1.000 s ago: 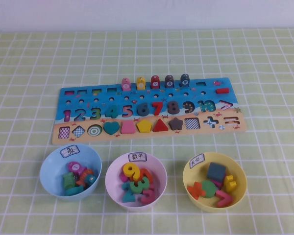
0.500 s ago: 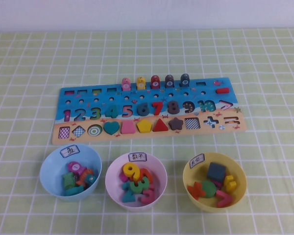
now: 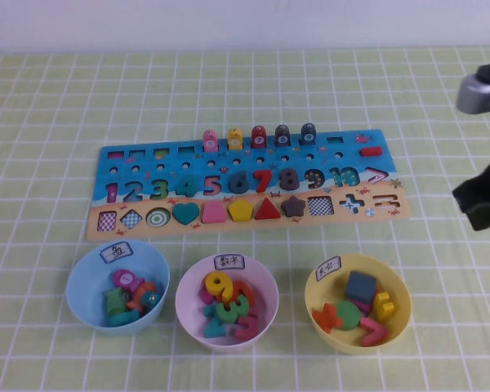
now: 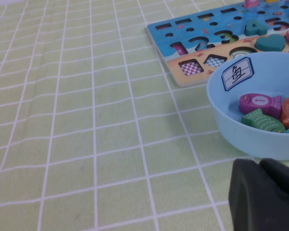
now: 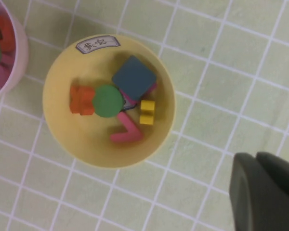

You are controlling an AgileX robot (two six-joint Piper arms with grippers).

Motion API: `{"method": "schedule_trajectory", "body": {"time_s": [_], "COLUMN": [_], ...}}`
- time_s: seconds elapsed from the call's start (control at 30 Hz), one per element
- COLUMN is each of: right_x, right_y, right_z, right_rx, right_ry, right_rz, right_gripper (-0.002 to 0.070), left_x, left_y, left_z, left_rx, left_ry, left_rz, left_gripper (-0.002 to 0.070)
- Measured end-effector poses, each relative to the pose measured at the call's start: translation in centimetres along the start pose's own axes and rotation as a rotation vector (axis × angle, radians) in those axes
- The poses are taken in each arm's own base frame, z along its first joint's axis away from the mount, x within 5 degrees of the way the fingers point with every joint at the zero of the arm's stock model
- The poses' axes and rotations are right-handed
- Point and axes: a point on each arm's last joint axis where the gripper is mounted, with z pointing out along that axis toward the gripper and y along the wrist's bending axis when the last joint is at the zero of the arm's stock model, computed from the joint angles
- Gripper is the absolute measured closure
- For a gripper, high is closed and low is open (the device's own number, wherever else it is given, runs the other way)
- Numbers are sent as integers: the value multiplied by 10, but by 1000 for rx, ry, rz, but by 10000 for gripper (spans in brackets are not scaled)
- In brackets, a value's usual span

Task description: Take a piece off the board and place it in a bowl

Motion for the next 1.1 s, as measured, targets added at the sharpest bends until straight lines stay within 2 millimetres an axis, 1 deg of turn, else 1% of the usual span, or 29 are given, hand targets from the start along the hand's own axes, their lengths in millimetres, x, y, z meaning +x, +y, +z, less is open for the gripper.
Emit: {"method": "schedule_trajectory", "body": {"time_s": [0.07,0.1,0.27,0.37,0.47,0.53,0.63,0.8,0.93,1.0,1.1], "right_x": [-15,-23,-61,-80,-97,-107,-123,-134,-136,-136,-136], "right_y": [7,10,34,51,65,71,75,83,80,78,77], "right_z": [9,11,32,48,57,64,78,104,126,131,134], "right_rx": [-2,-2,6,24,51,62,60,-6,21,38,45], "right_ry": [46,49,61,65,47,35,28,56,99,110,115], "right_rz": [-22,-29,-100,-163,-218,-240,-257,-332,-359,-373,-395], "right_gripper": [694,694,694,694,694,694,694,694,680,654,575], "left_x": [0,0,0,0,0,0,0,0,0,0,0], "left_y": [0,0,0,0,0,0,0,0,0,0,0], "left_z": [0,0,0,0,0,0,0,0,0,0,0], "left_rx": [0,0,0,0,0,0,0,0,0,0,0], "left_ry": [0,0,0,0,0,0,0,0,0,0,0], "left_rz": [0,0,0,0,0,0,0,0,0,0,0], "left_gripper": [680,680,680,680,680,680,679,680,680,680,680]}}
